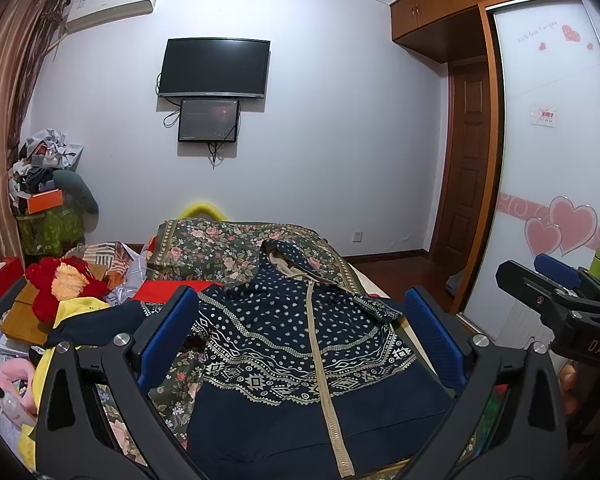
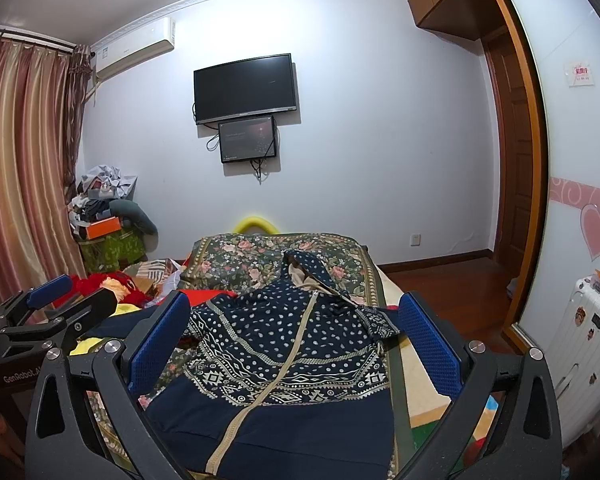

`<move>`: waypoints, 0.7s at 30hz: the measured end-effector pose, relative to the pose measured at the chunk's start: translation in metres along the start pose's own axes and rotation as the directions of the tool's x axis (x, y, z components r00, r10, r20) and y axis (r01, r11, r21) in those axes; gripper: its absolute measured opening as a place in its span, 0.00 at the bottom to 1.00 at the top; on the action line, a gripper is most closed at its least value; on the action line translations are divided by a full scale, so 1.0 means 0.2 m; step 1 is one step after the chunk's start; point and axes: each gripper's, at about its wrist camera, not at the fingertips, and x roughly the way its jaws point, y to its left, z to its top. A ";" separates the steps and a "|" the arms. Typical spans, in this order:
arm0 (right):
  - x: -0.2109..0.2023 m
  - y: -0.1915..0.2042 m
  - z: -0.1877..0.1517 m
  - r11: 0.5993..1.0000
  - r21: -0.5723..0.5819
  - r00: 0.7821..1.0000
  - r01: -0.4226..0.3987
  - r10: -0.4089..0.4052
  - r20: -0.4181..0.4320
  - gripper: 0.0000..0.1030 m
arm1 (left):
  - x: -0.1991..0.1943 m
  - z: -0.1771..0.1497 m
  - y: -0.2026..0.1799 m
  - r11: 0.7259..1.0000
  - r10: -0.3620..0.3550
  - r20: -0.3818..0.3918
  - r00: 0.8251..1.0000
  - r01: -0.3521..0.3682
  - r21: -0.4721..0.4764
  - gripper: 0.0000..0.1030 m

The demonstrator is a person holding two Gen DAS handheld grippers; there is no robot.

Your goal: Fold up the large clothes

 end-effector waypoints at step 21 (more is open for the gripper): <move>0.00 0.02 0.00 1.000 -0.003 1.000 -0.003 0.003 -0.003 1.00 | 0.01 -0.02 0.02 1.000 0.004 -0.007 1.000 -0.004 -0.004 1.00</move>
